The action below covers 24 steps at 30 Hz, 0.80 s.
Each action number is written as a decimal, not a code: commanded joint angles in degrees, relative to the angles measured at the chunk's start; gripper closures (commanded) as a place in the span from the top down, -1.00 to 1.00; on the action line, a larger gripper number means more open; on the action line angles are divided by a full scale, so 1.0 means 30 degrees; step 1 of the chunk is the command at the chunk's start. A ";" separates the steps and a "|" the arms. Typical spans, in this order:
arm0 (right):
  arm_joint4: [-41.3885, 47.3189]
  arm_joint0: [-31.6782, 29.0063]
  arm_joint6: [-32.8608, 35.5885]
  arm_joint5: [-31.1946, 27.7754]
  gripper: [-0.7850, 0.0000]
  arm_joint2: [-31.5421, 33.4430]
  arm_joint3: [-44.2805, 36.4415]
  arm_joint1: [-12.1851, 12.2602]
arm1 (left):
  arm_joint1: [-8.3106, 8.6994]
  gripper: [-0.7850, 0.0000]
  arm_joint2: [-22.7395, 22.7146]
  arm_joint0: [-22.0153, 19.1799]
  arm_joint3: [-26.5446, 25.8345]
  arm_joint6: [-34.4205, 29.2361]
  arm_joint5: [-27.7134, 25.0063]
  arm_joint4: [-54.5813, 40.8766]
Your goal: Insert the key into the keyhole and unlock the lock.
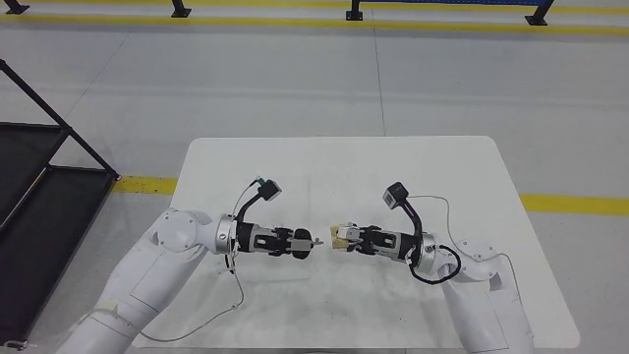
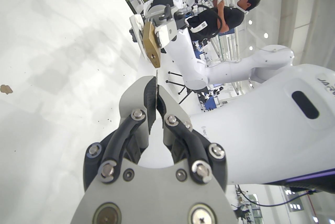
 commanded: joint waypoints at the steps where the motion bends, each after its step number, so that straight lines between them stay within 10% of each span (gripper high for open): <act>1: 0.0030 0.0013 -0.0181 -0.0091 -1.00 -0.0083 -0.0032 0.0054 | -0.0030 -1.00 0.0112 -0.0113 0.0106 0.0104 0.0015 -0.0036; 24: -0.0114 -0.0033 -0.1621 -0.1510 -1.00 -0.0977 -0.0327 0.0745 | -0.0234 -1.00 0.0845 -0.0736 0.0790 0.0356 0.0084 -0.0642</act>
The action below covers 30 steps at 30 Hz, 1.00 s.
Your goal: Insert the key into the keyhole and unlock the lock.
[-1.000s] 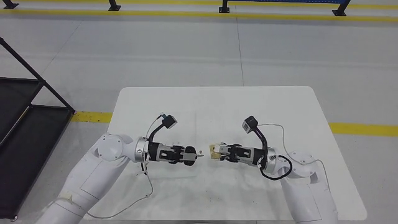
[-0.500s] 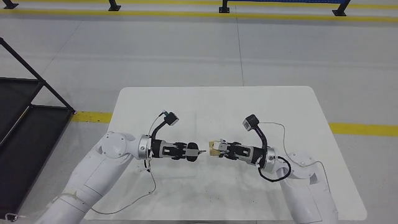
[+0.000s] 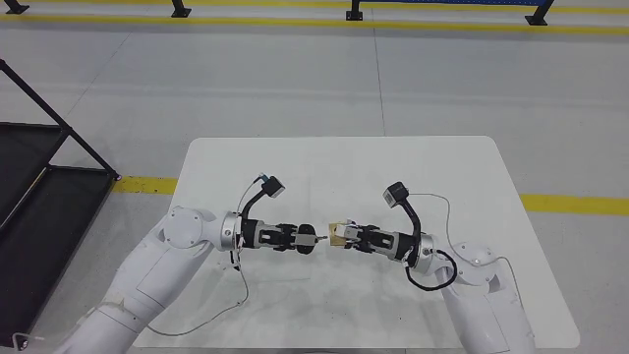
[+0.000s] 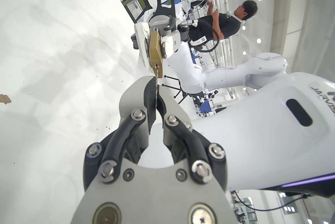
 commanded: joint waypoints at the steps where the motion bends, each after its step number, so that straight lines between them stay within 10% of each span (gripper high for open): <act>1: 0.0000 -0.0002 -0.0034 -0.0038 -1.00 -0.0060 -0.0030 0.0058 | -0.0008 -1.00 0.0037 -0.0016 0.0013 0.0007 0.0026 -0.0017; 30: -0.0099 0.0003 -0.1061 -0.0284 -1.00 -0.0936 -0.0374 0.0863 | -0.0109 -1.00 0.0437 -0.0170 0.0135 0.0213 0.0069 0.0137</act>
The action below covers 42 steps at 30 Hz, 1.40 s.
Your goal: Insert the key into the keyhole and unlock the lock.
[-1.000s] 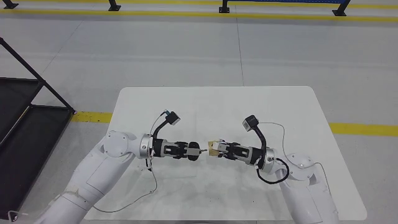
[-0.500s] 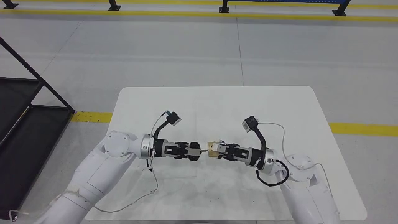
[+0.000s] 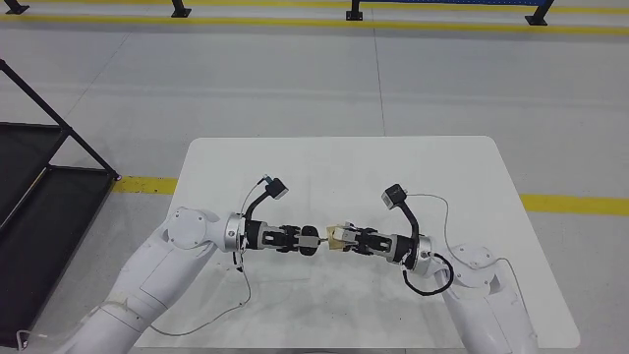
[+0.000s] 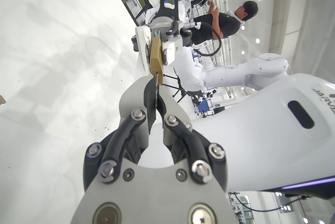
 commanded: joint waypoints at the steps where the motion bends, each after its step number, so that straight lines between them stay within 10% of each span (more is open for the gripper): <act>1: -0.0002 -0.0016 -0.0103 0.0012 -1.00 -0.0049 -0.0037 0.0047 | -0.0001 -1.00 0.0006 0.0008 -0.0011 0.0035 0.0003 0.0045; 42: 0.1558 0.0725 0.0724 0.0186 -1.00 -0.1230 0.0452 0.0973 | -0.0149 -1.00 0.0421 -0.0289 0.0184 0.0301 0.0125 0.0098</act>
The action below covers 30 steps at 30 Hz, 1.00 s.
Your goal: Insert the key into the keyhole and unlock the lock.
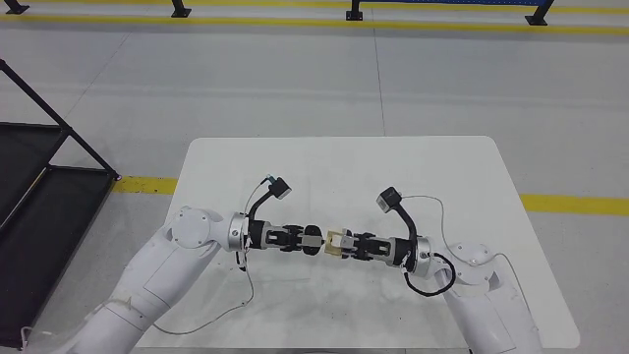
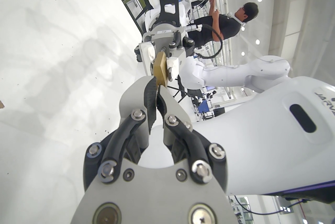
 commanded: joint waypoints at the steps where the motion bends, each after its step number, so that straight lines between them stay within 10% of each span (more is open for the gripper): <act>1: 0.0052 0.0039 0.0018 0.0041 -1.00 -0.0044 0.0021 0.0040 | -0.0005 -1.00 0.0016 -0.0023 0.0016 -0.0052 -0.0010 -0.0024; 18: 0.0609 0.0273 -0.0031 0.0108 -1.00 -0.0518 0.0184 0.0346 | -0.0035 -1.00 0.0159 -0.0050 0.0027 -0.0443 -0.0040 -0.0254; 19: 0.0635 0.0276 -0.0089 0.0128 -1.00 -0.0520 0.0207 0.0365 | -0.0035 -0.71 0.0157 -0.0061 0.0042 -0.0474 -0.0050 -0.0286; 22: 0.0698 0.0302 -0.0168 0.0115 -1.00 -0.0560 0.0211 0.0418 | -0.0027 1.00 0.0092 -0.0055 0.0001 -0.0560 -0.0120 -0.0465; 30: 0.0931 0.0298 -0.0570 0.0046 -1.00 -0.0533 0.0226 0.0562 | 0.0118 1.00 -0.0606 0.0318 0.0026 -0.0584 -0.0465 -0.0892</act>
